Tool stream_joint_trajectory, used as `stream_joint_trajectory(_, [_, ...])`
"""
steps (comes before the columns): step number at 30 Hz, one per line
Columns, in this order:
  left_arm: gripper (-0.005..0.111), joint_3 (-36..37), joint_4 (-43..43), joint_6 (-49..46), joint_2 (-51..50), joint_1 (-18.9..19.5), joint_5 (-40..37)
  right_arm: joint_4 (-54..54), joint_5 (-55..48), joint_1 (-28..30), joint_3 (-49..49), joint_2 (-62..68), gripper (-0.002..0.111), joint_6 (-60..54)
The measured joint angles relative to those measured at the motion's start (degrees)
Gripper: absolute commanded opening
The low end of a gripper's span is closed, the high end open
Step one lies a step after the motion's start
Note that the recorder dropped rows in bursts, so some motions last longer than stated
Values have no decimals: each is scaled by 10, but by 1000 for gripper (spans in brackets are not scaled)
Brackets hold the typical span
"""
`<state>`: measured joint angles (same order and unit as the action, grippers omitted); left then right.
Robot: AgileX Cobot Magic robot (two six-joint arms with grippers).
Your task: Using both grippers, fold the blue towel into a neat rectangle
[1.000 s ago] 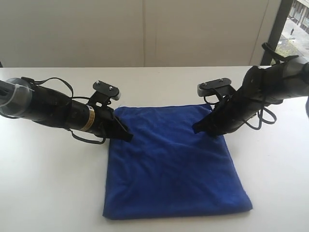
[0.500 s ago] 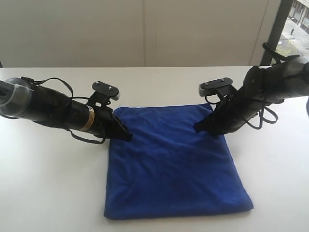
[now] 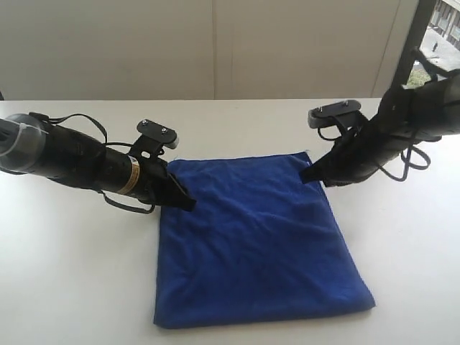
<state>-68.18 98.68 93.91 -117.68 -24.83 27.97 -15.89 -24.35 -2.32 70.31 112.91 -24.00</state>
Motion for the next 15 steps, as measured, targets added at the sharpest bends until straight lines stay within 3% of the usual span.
stream_joint_trajectory(7, [0, -47, 4, 0, 29, 0, 5, -20, 11, 0, 28, -42, 0, -5])
stream_joint_trajectory(15, [0, -86, 1, 0, 16, 1, -46, -168, -54, 0, 121, 23, 0, -146])
